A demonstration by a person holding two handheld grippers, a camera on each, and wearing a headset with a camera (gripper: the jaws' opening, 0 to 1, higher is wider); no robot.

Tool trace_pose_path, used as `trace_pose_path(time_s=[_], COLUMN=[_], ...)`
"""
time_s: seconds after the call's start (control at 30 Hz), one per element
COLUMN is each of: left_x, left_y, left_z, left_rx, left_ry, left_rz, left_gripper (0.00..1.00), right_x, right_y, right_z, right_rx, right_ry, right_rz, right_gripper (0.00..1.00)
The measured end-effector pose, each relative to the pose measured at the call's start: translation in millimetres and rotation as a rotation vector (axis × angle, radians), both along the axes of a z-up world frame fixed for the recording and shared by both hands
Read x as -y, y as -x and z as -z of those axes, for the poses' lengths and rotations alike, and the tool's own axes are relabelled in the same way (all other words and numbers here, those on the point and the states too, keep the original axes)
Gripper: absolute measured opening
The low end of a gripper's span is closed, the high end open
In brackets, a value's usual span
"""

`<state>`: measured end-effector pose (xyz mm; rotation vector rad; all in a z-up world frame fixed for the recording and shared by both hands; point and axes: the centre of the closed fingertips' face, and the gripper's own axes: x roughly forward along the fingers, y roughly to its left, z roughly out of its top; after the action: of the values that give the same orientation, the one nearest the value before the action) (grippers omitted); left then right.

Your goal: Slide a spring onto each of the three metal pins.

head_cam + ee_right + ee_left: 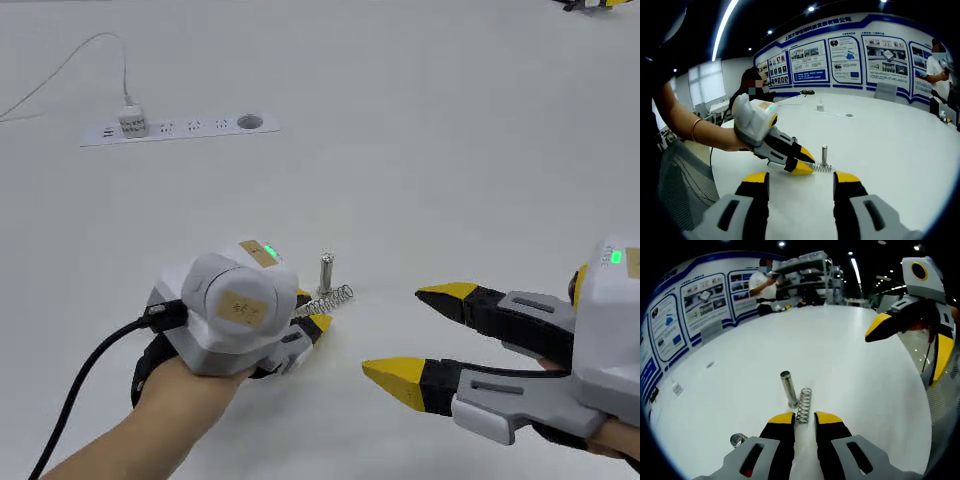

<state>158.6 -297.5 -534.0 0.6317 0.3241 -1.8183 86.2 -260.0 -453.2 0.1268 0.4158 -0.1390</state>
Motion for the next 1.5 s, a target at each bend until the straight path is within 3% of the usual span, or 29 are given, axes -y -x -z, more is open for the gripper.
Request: trace_pose_path(time_s=[0.7, 0.87, 1.0, 1.13, 1.23, 1.33, 1.5], left_x=[8.0, 5.7, 4.1, 2.2, -0.4, -2.5, -9.6], left_y=[2.8, 5.3, 4.9, 5.5, 6.1, 6.4, 6.4], left_z=[5.7, 6.2, 6.4, 6.4, 2.5, -4.1, -15.9], left_rx=[0.031, 0.006, -0.058, -0.069, -0.090, -0.121, -0.159], left_ry=[-0.021, -0.035, -0.054, -0.059, -0.054, -0.038, -0.009], left_rz=[0.014, 0.016, -0.010, -0.011, -0.023, -0.041, -0.062], left_gripper=[0.11, 0.10, 0.10, 0.10, 0.09, 0.09, 0.09], right_x=[5.1, 5.9, 9.3, 12.8, 14.3, 16.6, 19.3], right_y=[0.3, 1.9, 3.3, 3.8, 3.9, 2.9, 3.5], right_z=[8.8, 9.2, 8.1, 5.5, 3.3, -4.5, -10.8], right_rx=[-0.008, -0.007, -0.006, 0.002, 0.010, 0.065, 0.080], right_ry=[-0.031, -0.035, -0.036, -0.039, -0.042, -0.097, -0.100], right_rz=[0.019, 0.027, 0.037, 0.048, 0.055, 0.080, 0.082], right_gripper=[0.53, 0.53, 0.53, 0.53, 0.53, 0.52, 0.52])
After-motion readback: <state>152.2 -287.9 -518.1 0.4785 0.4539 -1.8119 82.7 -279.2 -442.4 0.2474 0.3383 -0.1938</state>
